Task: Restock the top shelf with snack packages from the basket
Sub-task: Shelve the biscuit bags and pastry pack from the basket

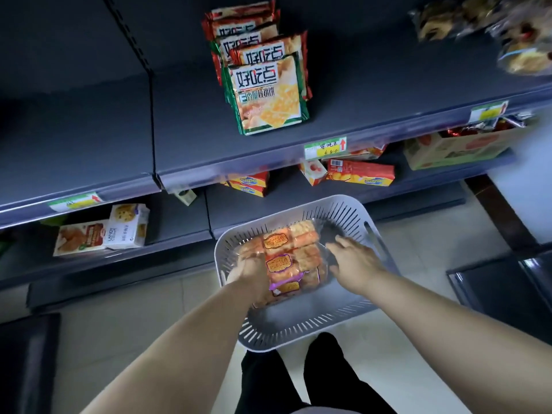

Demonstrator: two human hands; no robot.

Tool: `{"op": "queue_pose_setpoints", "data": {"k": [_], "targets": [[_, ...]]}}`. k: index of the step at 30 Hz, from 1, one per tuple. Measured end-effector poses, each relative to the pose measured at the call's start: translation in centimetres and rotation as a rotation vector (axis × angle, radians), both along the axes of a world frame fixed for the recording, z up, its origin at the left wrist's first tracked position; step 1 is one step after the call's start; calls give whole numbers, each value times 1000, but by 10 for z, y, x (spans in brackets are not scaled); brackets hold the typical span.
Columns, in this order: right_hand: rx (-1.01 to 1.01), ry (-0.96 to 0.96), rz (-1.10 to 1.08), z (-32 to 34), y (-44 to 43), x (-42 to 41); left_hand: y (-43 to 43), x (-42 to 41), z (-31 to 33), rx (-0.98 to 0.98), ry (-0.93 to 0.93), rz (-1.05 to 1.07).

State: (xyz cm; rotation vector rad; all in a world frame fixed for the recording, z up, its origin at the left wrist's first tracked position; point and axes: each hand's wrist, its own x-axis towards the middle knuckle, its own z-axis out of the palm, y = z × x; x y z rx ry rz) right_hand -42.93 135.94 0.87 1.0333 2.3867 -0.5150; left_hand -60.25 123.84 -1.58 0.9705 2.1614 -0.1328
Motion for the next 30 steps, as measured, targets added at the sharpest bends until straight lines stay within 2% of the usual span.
{"op": "queue_pose_setpoints", "data": {"k": [4, 10, 15, 18, 23, 30], "targets": [[-19, 24, 96, -13, 12, 7, 13, -3, -18, 14, 139, -58], [-30, 58, 169, -24, 25, 12, 26, -5, -51, 7, 173, 62], [-63, 74, 207, -34, 26, 12, 31, 1, -62, -22, 382, -72], [-72, 82, 215, -38, 26, 13, 36, -10, -68, 4, 439, -93], [-91, 63, 183, -39, 28, 12, 42, -22, -64, 9, 449, -182], [-48, 65, 156, -30, 34, -3, 49, -12, -29, 201, 378, -227]]}}
